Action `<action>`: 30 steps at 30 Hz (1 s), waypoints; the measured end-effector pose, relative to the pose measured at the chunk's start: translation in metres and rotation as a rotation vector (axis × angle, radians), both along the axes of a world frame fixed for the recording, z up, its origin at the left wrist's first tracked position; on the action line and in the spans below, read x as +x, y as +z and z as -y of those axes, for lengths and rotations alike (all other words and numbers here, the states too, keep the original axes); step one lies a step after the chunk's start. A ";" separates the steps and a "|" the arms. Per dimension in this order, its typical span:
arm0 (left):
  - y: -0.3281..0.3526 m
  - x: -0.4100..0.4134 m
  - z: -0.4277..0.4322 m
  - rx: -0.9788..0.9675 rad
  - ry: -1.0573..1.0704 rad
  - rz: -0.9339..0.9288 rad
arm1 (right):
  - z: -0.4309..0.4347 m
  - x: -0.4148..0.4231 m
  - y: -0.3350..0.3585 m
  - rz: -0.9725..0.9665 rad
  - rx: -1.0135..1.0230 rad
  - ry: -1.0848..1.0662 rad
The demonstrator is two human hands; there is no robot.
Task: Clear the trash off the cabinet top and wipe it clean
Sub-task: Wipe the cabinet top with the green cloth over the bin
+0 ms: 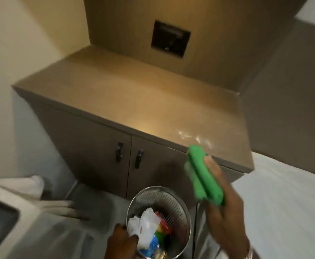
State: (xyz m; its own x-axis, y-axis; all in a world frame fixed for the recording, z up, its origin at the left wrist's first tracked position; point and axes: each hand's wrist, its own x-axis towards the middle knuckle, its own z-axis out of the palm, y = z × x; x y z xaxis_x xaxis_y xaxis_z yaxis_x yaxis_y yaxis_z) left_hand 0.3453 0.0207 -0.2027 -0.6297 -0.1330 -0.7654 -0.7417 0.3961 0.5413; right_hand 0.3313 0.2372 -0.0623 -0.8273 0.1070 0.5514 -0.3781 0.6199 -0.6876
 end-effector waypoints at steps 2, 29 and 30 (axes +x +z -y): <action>0.040 -0.004 0.007 0.120 0.069 -0.037 | -0.022 -0.026 0.036 0.037 0.167 -0.188; 0.071 -0.043 -0.019 0.310 -0.013 -0.149 | -0.042 -0.098 0.027 0.620 0.779 0.249; 0.071 -0.044 -0.020 0.306 -0.005 -0.148 | -0.035 -0.077 0.023 0.598 0.777 0.232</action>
